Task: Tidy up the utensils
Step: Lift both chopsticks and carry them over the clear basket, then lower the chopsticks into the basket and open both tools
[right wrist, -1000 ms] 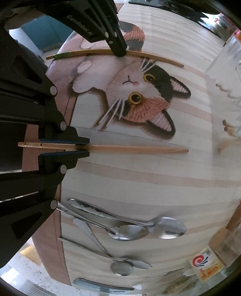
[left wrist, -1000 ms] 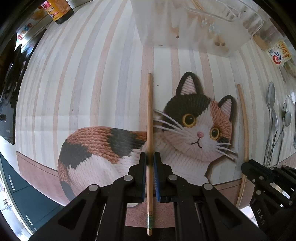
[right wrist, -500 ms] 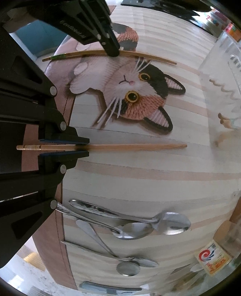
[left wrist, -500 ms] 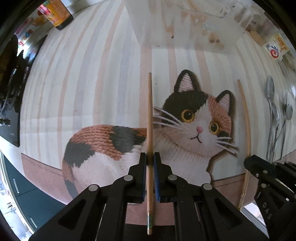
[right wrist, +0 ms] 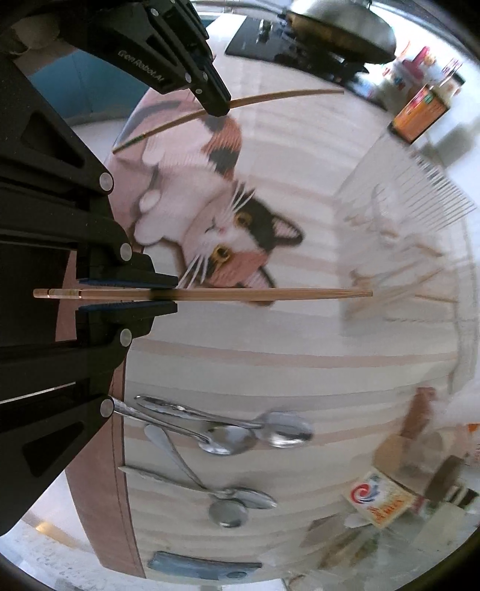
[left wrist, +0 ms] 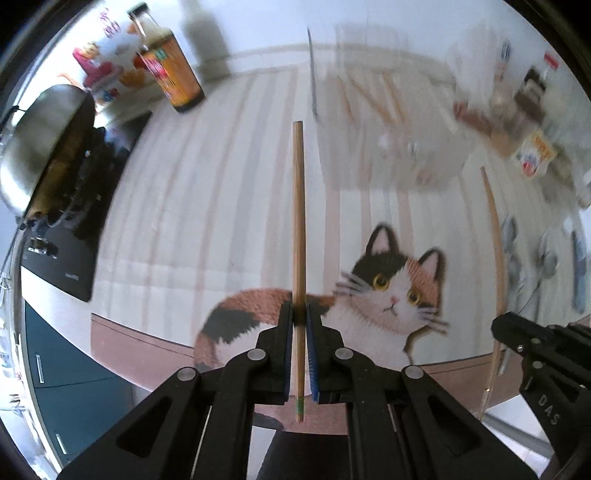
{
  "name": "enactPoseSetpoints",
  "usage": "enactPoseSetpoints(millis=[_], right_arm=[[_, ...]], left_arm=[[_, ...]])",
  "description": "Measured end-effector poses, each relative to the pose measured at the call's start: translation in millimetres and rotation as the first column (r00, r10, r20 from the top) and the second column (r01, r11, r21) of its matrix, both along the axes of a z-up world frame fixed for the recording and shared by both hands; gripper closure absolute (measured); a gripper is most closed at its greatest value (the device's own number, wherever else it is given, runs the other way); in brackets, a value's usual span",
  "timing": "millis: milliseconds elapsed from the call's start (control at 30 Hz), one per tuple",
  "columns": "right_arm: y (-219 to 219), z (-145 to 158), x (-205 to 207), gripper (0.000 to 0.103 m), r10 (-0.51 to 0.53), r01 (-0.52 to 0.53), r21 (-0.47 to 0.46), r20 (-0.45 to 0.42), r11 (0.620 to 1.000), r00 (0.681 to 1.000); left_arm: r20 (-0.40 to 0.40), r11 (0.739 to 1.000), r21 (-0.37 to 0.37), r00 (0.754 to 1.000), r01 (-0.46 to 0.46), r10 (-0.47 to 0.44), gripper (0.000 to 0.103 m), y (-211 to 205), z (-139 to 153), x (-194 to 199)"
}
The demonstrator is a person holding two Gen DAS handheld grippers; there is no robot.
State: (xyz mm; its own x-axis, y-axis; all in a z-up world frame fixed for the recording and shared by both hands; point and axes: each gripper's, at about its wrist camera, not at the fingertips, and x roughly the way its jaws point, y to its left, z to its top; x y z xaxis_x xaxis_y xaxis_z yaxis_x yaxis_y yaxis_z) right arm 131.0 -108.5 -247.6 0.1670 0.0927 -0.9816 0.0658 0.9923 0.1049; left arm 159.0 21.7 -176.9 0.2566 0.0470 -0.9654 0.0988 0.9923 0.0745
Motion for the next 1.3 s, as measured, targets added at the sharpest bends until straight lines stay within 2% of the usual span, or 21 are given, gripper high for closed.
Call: enactPoseSetpoints(millis=[200,333,433,633,800,967,1100,1200,1300], right_arm=[[-4,56,10,0.096,0.011,-0.016,0.047,0.097,0.999,0.995],[-10,88,29,0.096,-0.001,-0.015,0.105,0.154,0.994,0.988],[-18,108,51,0.096,-0.022,-0.006,0.144,0.19,0.99,0.981],[-36,132,111,0.096,-0.059,0.018,0.18,0.223,0.983,0.973],[-48,122,173,0.096,-0.082,0.047,0.19,0.183,0.981,0.98],[-57,92,226,0.096,-0.112,0.089,0.188,0.111,0.978,0.988],[-61,62,258,0.096,-0.128,0.117,0.197,0.047,0.973,0.991],[-60,42,275,0.096,-0.127,0.123,0.184,0.009,0.975,0.992],[-51,19,287,0.096,-0.081,0.089,0.172,-0.056,0.981,0.995]], left_arm=[[0.117,0.998,-0.058,0.993,0.001,0.006,0.098,3,60,6],[0.166,0.993,-0.117,0.986,0.013,0.006,0.098,-1,90,23],[0.166,0.982,-0.191,0.986,0.015,0.018,0.098,-3,106,47],[0.173,0.969,-0.246,0.985,0.018,0.025,0.098,-13,122,104],[0.093,0.966,-0.258,0.996,0.026,-0.002,0.098,-28,106,161],[-0.004,0.967,-0.252,0.999,0.036,-0.038,0.098,-47,74,207],[-0.072,0.972,-0.232,0.996,0.033,-0.051,0.098,-56,42,235],[-0.137,0.969,-0.245,0.989,0.019,-0.054,0.098,-56,17,251],[-0.195,0.969,-0.248,0.98,-0.008,-0.042,0.098,-53,1,260]])
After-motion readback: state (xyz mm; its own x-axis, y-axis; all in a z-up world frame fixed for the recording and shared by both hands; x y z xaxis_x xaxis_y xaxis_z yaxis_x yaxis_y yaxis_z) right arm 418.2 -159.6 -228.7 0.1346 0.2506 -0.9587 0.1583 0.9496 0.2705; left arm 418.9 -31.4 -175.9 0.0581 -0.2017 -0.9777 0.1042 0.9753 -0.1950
